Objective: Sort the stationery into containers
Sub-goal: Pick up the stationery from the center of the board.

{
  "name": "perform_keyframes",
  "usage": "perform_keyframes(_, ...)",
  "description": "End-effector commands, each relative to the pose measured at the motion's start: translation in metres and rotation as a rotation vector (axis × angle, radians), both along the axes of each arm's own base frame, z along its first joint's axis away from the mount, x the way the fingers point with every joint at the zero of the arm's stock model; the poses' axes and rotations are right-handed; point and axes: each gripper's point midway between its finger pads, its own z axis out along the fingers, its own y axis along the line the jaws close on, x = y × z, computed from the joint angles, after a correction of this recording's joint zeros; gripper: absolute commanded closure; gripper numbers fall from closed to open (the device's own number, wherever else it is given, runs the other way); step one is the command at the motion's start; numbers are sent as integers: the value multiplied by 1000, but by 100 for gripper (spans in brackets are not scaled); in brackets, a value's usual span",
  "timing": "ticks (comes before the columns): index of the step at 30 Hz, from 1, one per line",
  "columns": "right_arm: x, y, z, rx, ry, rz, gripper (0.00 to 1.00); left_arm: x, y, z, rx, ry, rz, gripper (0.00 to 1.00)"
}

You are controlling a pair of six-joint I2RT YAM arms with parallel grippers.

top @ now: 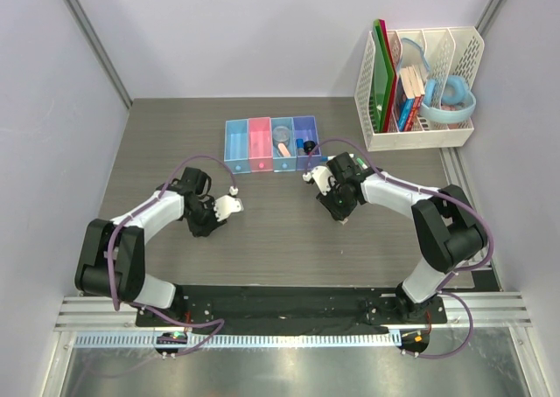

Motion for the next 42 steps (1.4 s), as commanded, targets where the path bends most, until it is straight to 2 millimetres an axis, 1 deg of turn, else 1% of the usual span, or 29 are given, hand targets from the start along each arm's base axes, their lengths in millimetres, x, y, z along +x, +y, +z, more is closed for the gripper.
perform_keyframes(1,-1,4,1,18,10,-3,72,-27,12,-31,56,119,-17,78)
perform_keyframes(3,1,5,4,21,1,-4,72,-26,12,-30,54,120,-17,82)
perform_keyframes(4,1,5,5,24,-1,-3,72,-27,12,-30,55,124,-14,80)
perform_keyframes(5,1,5,5,24,-1,-3,72,-27,12,-29,53,124,-16,74)
perform_keyframes(6,1,6,6,26,-3,-3,72,-27,12,-27,53,123,-14,52)
perform_keyframes(7,2,6,7,27,-7,-3,71,-25,11,-24,53,113,-15,44)
perform_keyframes(10,3,7,9,32,-13,-3,71,-19,9,-18,41,75,-26,27)
perform_keyframes(12,4,7,9,34,-13,-5,71,-15,8,-13,35,57,-29,25)
perform_keyframes(14,2,7,9,34,-10,-3,71,-10,8,-10,39,50,-31,25)
perform_keyframes(22,1,7,9,37,-9,-3,71,-13,23,-17,126,72,-113,31)
perform_keyframes(25,1,7,8,35,-5,-3,71,-18,30,-21,161,83,-132,32)
perform_keyframes(30,-2,6,3,32,10,-2,72,-18,41,-20,217,78,-166,33)
perform_keyframes(34,-2,6,3,32,10,-2,72,-15,43,-16,221,63,-176,34)
perform_keyframes(38,-2,6,3,32,10,-2,73,-16,44,-20,228,81,-185,36)
perform_keyframes(40,-3,6,3,32,12,-1,75,-16,44,-22,229,92,-185,42)
perform_keyframes(41,-3,6,2,32,12,-1,78,-18,44,-26,231,106,-183,46)
perform_keyframes(42,-3,6,2,33,15,-1,80,-18,44,-27,230,111,-184,56)
